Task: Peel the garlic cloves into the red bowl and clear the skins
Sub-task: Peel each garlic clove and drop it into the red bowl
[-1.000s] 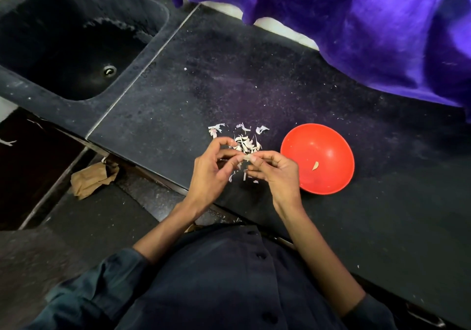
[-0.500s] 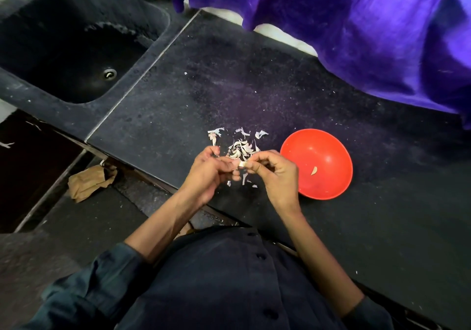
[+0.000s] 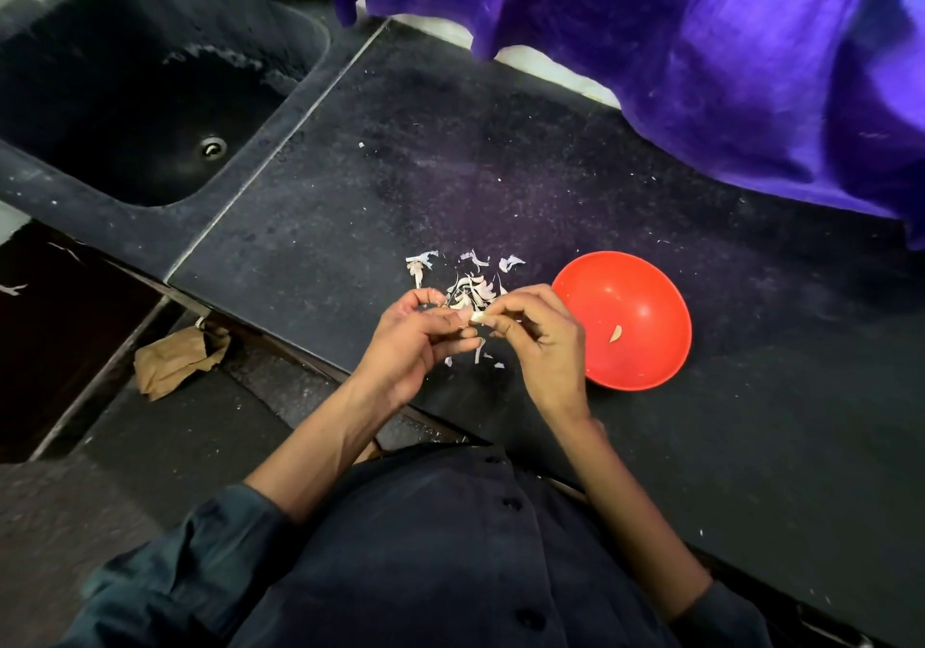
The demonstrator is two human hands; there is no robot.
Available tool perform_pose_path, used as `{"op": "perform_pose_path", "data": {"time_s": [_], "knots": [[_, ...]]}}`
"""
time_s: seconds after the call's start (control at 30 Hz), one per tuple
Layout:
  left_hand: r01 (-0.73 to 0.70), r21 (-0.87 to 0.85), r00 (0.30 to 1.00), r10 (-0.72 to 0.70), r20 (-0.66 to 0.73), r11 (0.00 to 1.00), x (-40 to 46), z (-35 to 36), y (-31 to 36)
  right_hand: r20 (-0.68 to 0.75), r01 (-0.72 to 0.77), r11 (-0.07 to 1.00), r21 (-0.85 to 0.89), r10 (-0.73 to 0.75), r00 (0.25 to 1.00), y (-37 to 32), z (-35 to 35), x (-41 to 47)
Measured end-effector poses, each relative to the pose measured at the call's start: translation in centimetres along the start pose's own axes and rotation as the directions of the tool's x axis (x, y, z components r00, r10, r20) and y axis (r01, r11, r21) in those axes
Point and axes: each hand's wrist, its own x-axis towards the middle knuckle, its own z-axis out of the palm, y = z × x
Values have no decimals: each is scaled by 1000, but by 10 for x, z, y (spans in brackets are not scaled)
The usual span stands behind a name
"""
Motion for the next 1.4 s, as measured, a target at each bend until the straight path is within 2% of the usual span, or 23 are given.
{"op": "perform_pose_path", "data": {"time_s": [0.17,0.37,0.43,0.5,0.6,0.67,0.73,0.9,1.07,1.2,1.4], "knots": [[110,-85,992,-115,-54,990,0,2,0,107,105,992,-74,-97,989,4,-4,0],[126,-141,986,-139,-88,982,1,3,-1,167,35,999,-17,-31,985,6,-7,2],[75,-140,991,-90,-98,987,1,2,-4,182,-4,1000,-18,7,983,7,-7,3],[-43,-95,994,33,-100,995,2,0,-6,193,-131,989,74,115,975,6,-5,4],[-229,18,970,230,-82,973,2,1,-6,174,-406,857,318,368,913,-2,-1,6],[-293,72,952,298,-63,953,1,2,-6,171,-502,778,378,474,864,-6,2,6],[-323,99,944,328,-39,941,0,3,-6,173,-532,757,380,506,845,-7,5,6],[-377,181,924,383,1,909,-2,5,-8,141,-491,794,358,474,869,-6,8,5],[-460,390,882,463,93,798,-3,2,-9,105,-443,877,188,430,897,-1,4,3],[-436,412,894,437,99,800,0,0,-10,104,-406,903,138,394,913,-3,2,3],[-218,153,976,214,44,964,0,-2,-4,161,-458,861,223,431,888,-2,1,3]]}}
